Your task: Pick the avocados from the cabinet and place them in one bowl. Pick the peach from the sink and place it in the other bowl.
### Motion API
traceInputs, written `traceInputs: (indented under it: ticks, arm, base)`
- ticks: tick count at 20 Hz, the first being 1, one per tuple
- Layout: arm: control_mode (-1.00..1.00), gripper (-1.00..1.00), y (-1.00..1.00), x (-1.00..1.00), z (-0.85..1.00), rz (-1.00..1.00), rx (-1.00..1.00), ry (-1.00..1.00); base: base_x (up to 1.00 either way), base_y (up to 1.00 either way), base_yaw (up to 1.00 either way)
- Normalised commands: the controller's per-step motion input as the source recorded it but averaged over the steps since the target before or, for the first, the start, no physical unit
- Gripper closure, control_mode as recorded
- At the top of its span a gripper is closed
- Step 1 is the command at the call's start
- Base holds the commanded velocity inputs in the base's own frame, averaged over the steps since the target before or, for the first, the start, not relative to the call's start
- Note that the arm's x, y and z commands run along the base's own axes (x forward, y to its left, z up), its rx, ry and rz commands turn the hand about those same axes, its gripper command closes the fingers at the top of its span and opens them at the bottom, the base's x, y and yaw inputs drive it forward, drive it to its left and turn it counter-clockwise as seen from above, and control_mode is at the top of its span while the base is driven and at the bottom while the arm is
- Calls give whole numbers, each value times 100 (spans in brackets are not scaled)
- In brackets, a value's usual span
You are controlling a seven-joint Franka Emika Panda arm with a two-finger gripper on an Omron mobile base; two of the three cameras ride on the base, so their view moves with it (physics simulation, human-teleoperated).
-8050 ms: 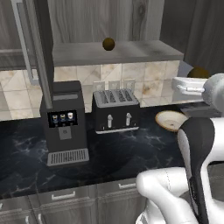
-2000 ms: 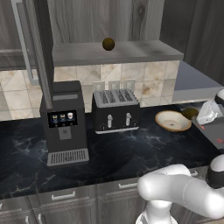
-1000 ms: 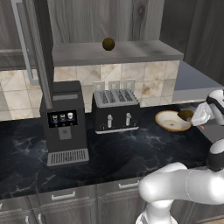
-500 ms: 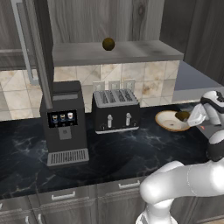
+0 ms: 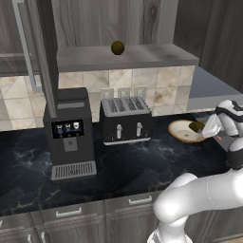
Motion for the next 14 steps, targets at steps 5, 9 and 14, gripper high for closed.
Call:
traceInputs:
  ticks: [5, 9, 14]
  arm:
    - [-100, 100, -4, 12, -5, 0, -4, 0]
    - [-100, 100, -2, 11, -13, 0, -5, 0]
    - [-100, 100, 0, 1, -12, 0, -4, 0]
  base:
    - [0, 0, 0]
    - [0, 0, 0]
    - [0, 0, 0]
